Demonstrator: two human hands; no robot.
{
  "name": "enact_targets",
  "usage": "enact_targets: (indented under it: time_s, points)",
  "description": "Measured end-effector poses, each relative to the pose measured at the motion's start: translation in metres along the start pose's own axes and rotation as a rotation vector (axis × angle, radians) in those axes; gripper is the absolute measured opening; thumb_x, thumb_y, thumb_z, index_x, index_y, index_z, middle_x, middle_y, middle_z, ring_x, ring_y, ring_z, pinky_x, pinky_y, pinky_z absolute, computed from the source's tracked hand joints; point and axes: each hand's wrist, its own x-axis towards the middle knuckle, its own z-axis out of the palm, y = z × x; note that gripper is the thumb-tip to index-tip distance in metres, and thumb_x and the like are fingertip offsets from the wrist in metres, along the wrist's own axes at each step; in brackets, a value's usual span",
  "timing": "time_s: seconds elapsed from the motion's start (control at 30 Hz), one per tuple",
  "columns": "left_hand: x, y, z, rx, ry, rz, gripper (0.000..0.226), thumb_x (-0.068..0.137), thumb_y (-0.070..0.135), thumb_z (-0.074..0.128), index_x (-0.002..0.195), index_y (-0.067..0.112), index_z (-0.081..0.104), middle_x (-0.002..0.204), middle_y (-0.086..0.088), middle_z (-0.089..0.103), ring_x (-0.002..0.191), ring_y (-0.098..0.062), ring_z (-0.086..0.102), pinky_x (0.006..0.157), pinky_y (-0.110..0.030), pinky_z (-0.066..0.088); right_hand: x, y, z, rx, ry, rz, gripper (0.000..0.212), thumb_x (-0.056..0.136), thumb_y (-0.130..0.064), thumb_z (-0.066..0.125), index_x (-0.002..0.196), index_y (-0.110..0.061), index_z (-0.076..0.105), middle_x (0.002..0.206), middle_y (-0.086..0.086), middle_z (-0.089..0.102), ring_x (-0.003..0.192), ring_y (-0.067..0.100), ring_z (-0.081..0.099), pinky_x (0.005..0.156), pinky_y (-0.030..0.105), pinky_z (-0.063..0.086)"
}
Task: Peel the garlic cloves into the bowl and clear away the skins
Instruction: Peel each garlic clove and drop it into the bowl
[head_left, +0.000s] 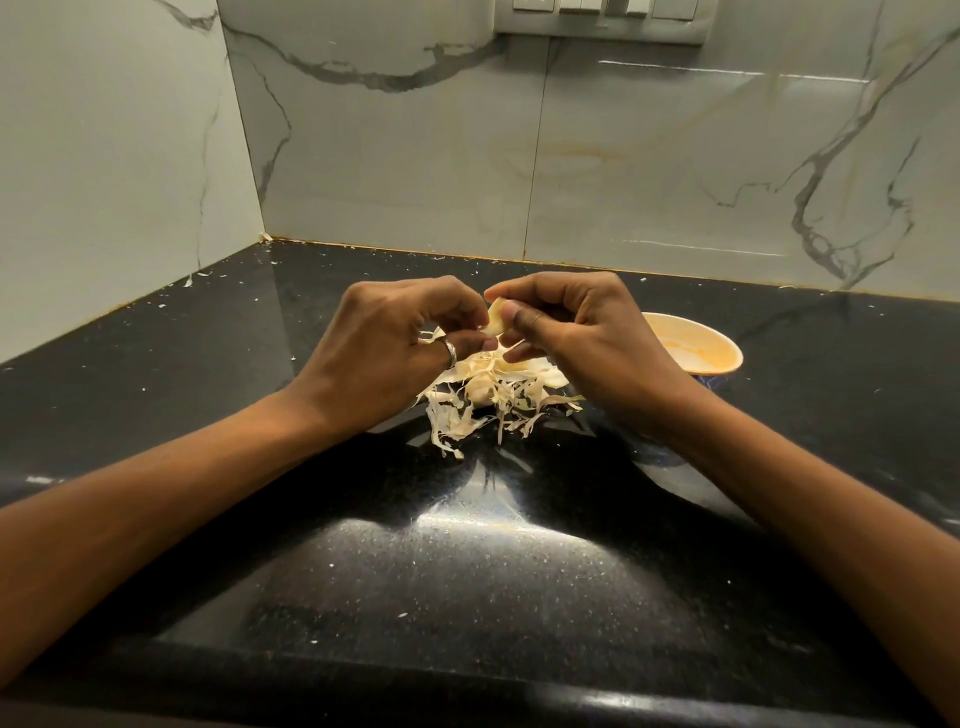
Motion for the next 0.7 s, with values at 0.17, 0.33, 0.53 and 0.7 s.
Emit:
enact_targets:
  time_s: [0.17,0.33,0.53,0.7]
  points:
    - [-0.0006,0.0011,0.0002,-0.007,0.007,-0.015,0.015,0.082,0.019,0.083,0.087,0.008,0.074,0.078,0.004,0.073,0.077,-0.004,0.067,0.073,-0.007,0.045,0.0004,0.0,0.0013,0.041,0.003,0.018,0.019,0.099,-0.006,0.062,0.115,-0.004,0.073,0.095,0.01,0.075,0.081,0.015,0.072,0.074,0.029,0.061]
    - [-0.001,0.0008,0.0005,-0.002,0.015,-0.016,0.016,0.082,0.021,0.083,0.084,0.008,0.074,0.075,0.004,0.072,0.072,-0.006,0.066,0.069,-0.011,0.047,0.0001,-0.0012,0.0004,0.061,-0.005,0.024,0.019,0.1,-0.006,0.061,0.116,-0.003,0.072,0.098,0.014,0.075,0.084,0.019,0.072,0.074,0.029,0.061]
    - [-0.0009,0.0005,0.001,-0.023,0.007,-0.029,0.014,0.084,0.019,0.082,0.085,0.007,0.073,0.076,0.003,0.071,0.07,-0.008,0.065,0.066,-0.015,0.049,-0.0005,-0.0024,-0.0001,0.09,-0.011,0.038,0.02,0.101,-0.002,0.058,0.116,-0.001,0.07,0.101,0.014,0.074,0.086,0.022,0.071,0.074,0.028,0.06]
    - [-0.0012,-0.0003,0.0003,-0.036,0.024,-0.059,0.016,0.086,0.019,0.079,0.09,0.005,0.072,0.078,0.001,0.072,0.071,-0.008,0.066,0.066,-0.013,0.048,-0.0009,-0.0042,-0.0008,0.103,0.003,0.047,0.019,0.101,-0.001,0.056,0.116,0.001,0.069,0.101,0.015,0.073,0.084,0.018,0.068,0.075,0.031,0.062]
